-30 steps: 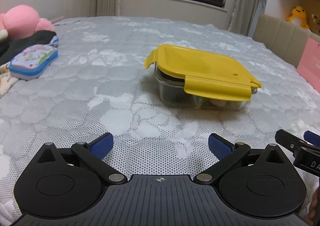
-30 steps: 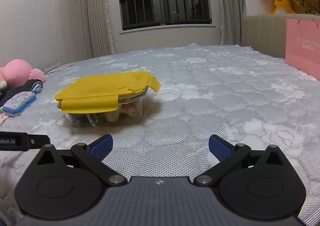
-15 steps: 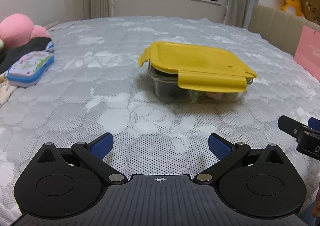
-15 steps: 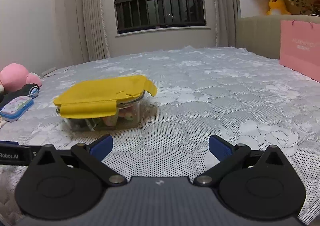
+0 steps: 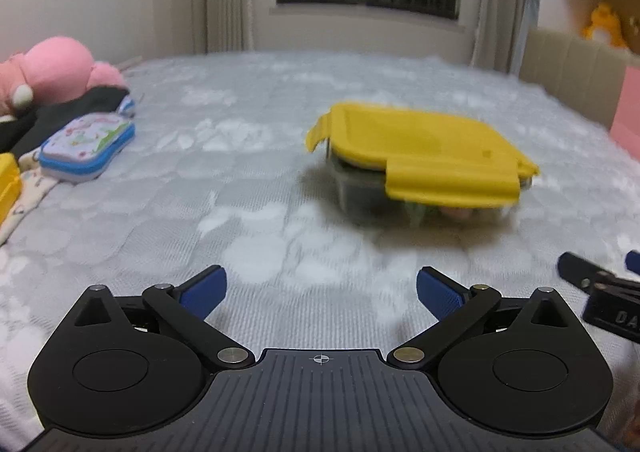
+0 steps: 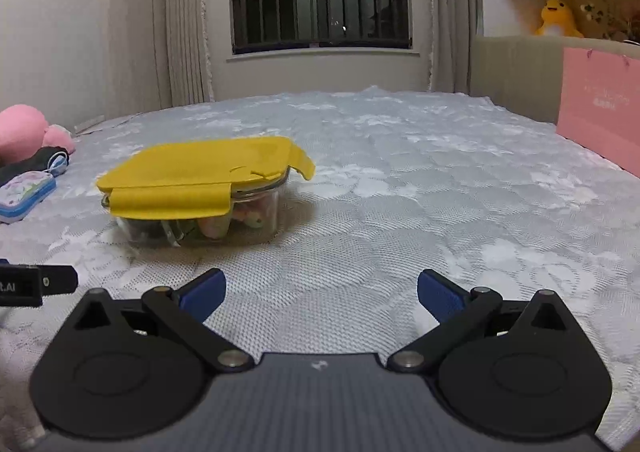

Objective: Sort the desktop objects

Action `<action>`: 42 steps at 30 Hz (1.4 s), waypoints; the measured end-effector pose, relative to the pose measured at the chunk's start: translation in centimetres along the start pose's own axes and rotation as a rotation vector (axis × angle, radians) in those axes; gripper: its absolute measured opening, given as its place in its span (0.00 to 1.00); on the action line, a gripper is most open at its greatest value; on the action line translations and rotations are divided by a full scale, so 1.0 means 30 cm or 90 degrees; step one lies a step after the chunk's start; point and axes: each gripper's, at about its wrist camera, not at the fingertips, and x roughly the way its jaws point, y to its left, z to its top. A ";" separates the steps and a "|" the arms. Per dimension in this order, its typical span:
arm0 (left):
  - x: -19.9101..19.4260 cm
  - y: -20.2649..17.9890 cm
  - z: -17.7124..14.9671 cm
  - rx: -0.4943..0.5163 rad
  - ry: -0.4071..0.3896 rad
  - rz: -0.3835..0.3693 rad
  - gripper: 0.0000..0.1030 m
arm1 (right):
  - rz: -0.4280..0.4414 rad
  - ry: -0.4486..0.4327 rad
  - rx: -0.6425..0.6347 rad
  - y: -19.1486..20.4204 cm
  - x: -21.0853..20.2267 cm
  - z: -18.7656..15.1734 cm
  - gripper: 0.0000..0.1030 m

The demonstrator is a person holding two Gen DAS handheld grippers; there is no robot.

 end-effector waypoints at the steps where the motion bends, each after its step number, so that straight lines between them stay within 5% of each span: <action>1: 0.021 -0.004 -0.001 0.001 -0.014 -0.003 1.00 | 0.000 -0.006 0.000 0.005 0.022 0.001 1.00; 9: 0.152 0.011 -0.015 -0.036 0.006 -0.031 1.00 | 0.008 0.007 -0.015 0.038 0.108 0.018 1.00; 42: 0.160 0.002 -0.042 -0.018 0.008 -0.019 1.00 | 0.003 0.032 -0.007 0.035 0.133 -0.017 1.00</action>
